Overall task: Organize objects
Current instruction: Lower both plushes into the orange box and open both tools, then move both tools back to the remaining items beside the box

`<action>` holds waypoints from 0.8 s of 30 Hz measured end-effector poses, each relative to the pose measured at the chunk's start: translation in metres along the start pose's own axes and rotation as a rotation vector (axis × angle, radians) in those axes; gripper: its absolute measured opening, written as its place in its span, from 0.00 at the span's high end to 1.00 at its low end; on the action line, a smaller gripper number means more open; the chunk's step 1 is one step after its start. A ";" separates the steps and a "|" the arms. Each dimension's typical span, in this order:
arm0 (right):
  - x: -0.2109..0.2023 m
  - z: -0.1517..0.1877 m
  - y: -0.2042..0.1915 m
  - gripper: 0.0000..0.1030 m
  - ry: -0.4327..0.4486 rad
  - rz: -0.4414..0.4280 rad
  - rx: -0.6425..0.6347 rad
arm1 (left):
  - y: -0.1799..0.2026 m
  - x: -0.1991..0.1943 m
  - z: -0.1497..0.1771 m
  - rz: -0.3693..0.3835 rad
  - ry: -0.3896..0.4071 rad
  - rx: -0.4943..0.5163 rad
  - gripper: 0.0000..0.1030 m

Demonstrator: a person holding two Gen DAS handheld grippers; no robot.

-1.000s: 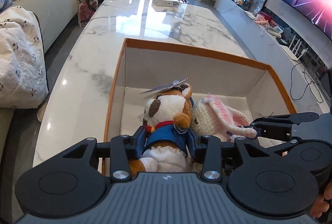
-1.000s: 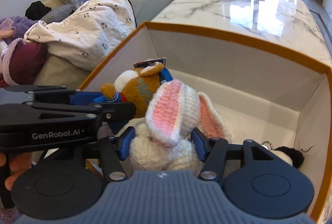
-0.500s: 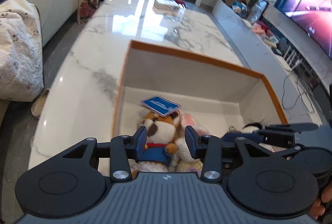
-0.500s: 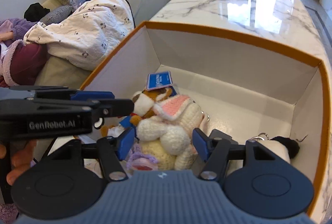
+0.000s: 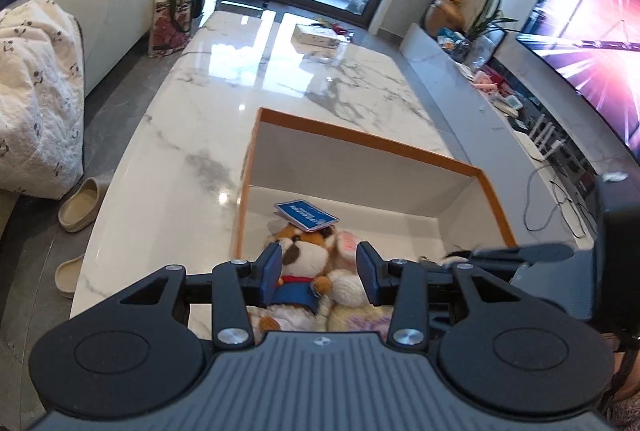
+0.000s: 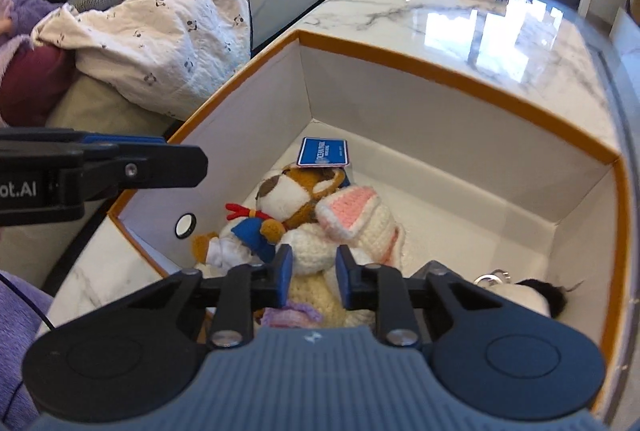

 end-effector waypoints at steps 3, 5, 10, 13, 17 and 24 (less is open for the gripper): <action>-0.036 0.005 -0.004 0.75 0.088 0.040 0.000 | 0.011 -0.011 0.004 0.020 -0.010 0.056 0.53; -0.059 0.013 -0.004 0.74 0.123 0.047 0.033 | 0.018 -0.016 0.009 0.021 -0.016 0.098 0.49; -0.109 0.047 -0.008 0.64 0.196 0.073 0.107 | 0.031 -0.024 0.029 0.015 -0.054 0.147 0.45; -0.127 0.070 -0.005 0.64 0.208 0.075 0.186 | 0.037 -0.028 0.046 0.028 -0.071 0.170 0.40; -0.134 0.104 -0.003 0.64 0.189 0.079 0.273 | 0.034 -0.020 0.072 0.054 -0.138 0.137 0.39; -0.101 0.156 -0.016 0.65 0.101 0.079 0.367 | 0.020 -0.001 0.115 0.006 -0.229 0.085 0.39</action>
Point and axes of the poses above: each gripper's, at about its wrist camera, not at the fingertips, and x roughly the way its jaws point, y to its right, z to its underside, the point moved 1 cm from there along x, roughly the way its jaws point, and after that the axes turned 2 degrees about z, right-handed, at the moved point
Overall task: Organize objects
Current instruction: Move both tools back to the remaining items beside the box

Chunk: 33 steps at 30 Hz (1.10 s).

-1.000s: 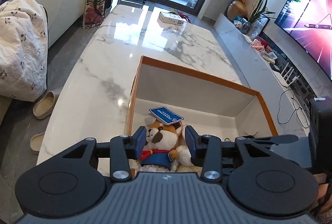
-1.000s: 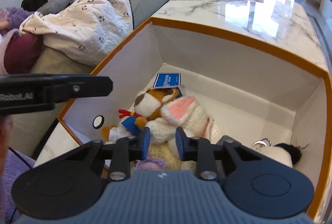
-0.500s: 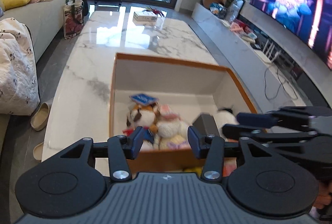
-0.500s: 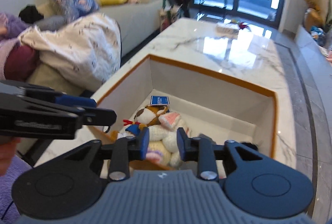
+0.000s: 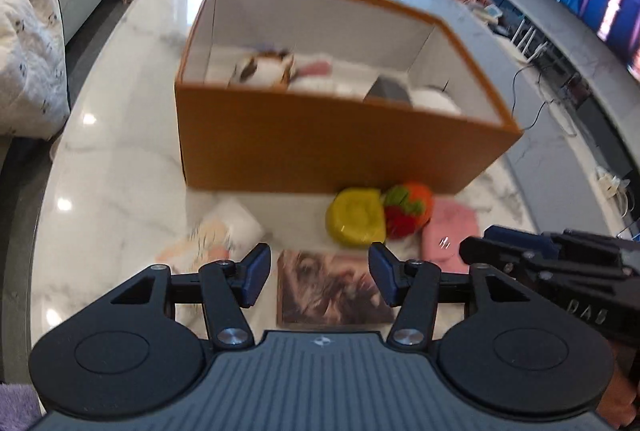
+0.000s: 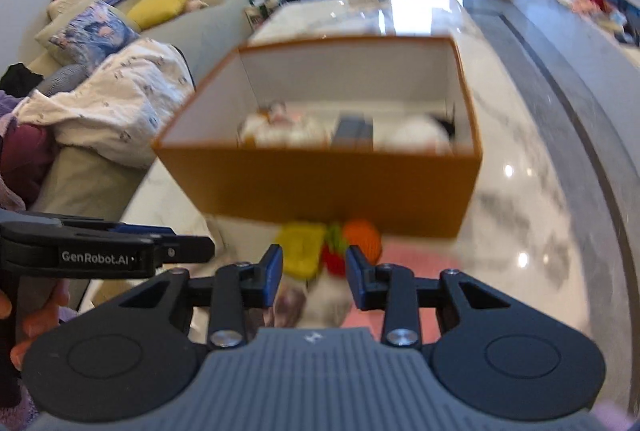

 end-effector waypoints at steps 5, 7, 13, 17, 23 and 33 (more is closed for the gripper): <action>0.020 0.026 -0.007 0.77 -0.047 -0.038 0.013 | -0.001 0.015 0.011 -0.005 -0.043 -0.005 0.39; 0.026 0.032 -0.011 0.82 -0.064 -0.056 0.012 | 0.001 0.018 0.014 -0.009 -0.047 0.008 0.39; 0.038 0.038 -0.016 0.84 -0.078 -0.081 0.038 | -0.006 0.030 0.020 -0.004 -0.071 -0.040 0.39; 0.044 0.039 -0.013 0.88 -0.086 -0.074 0.058 | -0.008 0.037 0.024 -0.008 -0.087 -0.055 0.39; 0.054 0.045 -0.008 0.89 -0.118 -0.079 0.094 | -0.012 0.041 0.025 0.027 -0.083 -0.094 0.37; 0.051 0.047 0.000 0.89 -0.100 -0.062 0.099 | 0.003 0.020 0.023 0.055 -0.050 -0.076 0.59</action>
Point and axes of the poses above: each gripper's, at about its wrist camera, not at the fingertips, and x roughly the way its jaws point, y to its right, z to its underside, the point moved 1 cm from there along x, roughly the way its jaws point, and after that the axes turned 2 degrees about z, right-handed, at the moved point
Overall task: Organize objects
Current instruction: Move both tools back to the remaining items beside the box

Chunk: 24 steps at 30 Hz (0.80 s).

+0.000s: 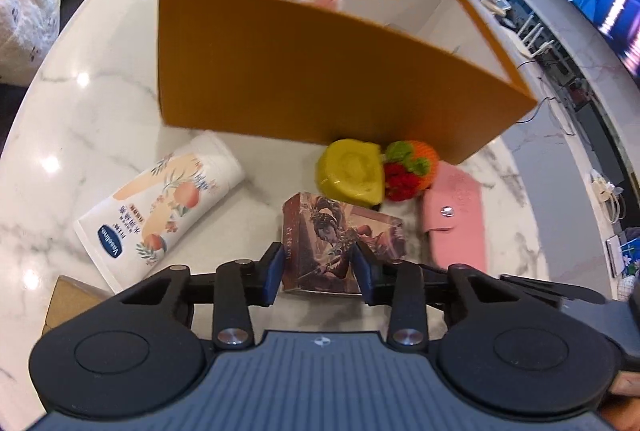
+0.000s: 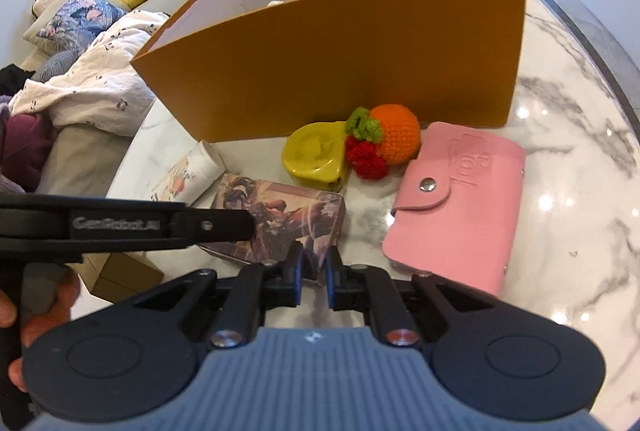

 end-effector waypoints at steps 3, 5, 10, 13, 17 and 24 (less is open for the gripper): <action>-0.005 0.000 0.009 0.90 0.007 0.000 0.027 | 0.018 -0.014 0.000 0.035 0.035 0.050 0.59; -0.008 0.001 0.015 0.91 0.003 -0.003 0.049 | 0.034 -0.021 0.000 0.043 0.054 0.095 0.59; -0.005 0.005 0.030 0.92 -0.038 -0.088 0.132 | 0.066 -0.005 0.008 0.177 -0.019 0.124 0.75; -0.008 0.009 0.026 0.92 -0.021 -0.071 0.091 | 0.075 -0.001 0.008 0.126 -0.017 0.190 0.75; -0.012 0.010 0.024 0.92 -0.027 -0.044 0.028 | 0.060 -0.003 0.003 0.037 -0.001 0.167 0.75; -0.019 -0.004 0.009 0.55 0.035 -0.063 -0.186 | 0.022 -0.010 -0.005 -0.052 0.019 0.056 0.44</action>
Point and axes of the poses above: each gripper's, at about its wrist camera, not at the fingertips, and x roughly the way its jaws point, y to its right, z to its underside, the point moved 1 cm from there along x, roughly the way its jaws point, and after that the axes turned 2 degrees about z, right-handed, at the moved point
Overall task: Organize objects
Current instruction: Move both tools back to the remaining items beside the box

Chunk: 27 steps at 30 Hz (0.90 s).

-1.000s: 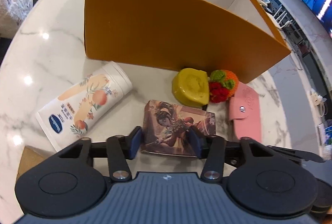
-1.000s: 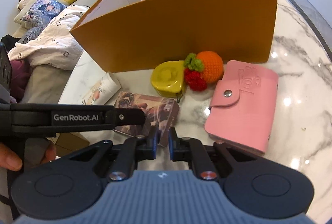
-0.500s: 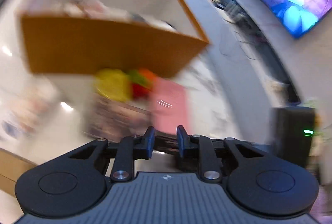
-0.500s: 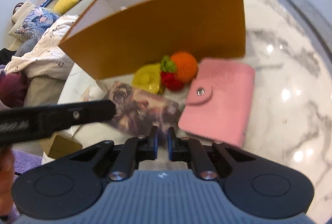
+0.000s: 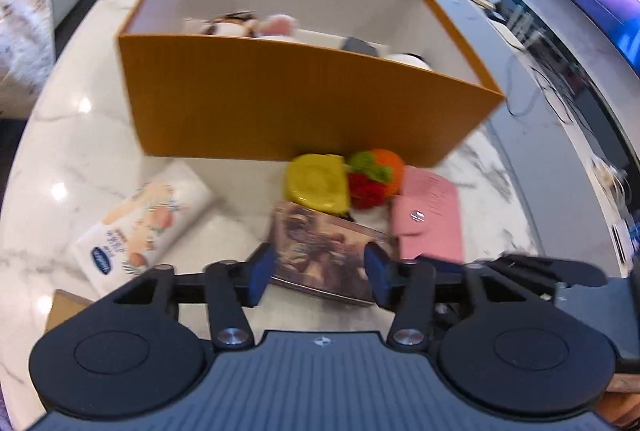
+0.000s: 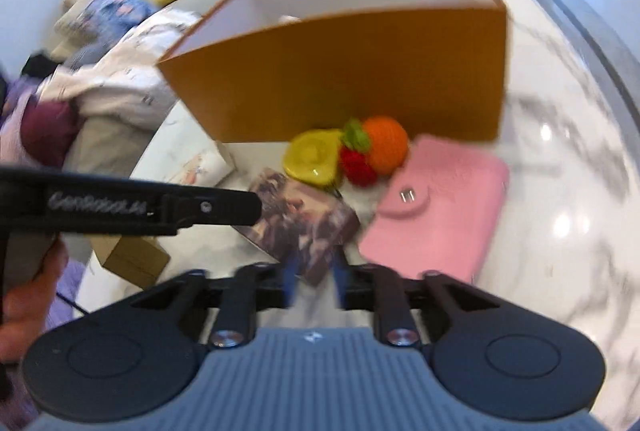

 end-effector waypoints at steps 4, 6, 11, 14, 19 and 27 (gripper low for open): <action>0.008 -0.013 -0.012 0.46 -0.007 0.005 -0.183 | -0.008 0.007 -0.003 -0.009 -0.022 -0.030 0.44; 0.014 -0.017 -0.018 0.45 -0.022 -0.001 -0.264 | -0.011 0.009 -0.005 -0.003 -0.026 -0.041 0.44; 0.031 -0.022 -0.030 0.37 -0.068 0.021 -0.424 | -0.017 0.005 -0.009 0.004 -0.027 -0.053 0.44; 0.040 -0.022 -0.032 0.33 -0.098 0.014 -0.453 | -0.022 0.003 -0.010 0.020 -0.027 -0.080 0.44; 0.050 -0.021 -0.035 0.28 -0.116 0.045 -0.458 | -0.027 0.003 -0.010 0.040 -0.029 -0.100 0.44; 0.053 -0.012 -0.029 0.35 -0.161 0.078 -0.324 | -0.034 0.001 -0.004 0.080 -0.032 -0.150 0.44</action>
Point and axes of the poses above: each gripper's, at about its wrist camera, not at the fingertips, and x roughly the way its jaws point, y to its right, z to its underside, the point moved 1 cm from there along x, roughly the way its jaws point, and after that the axes turned 2 degrees about z, right-handed, at the moved point
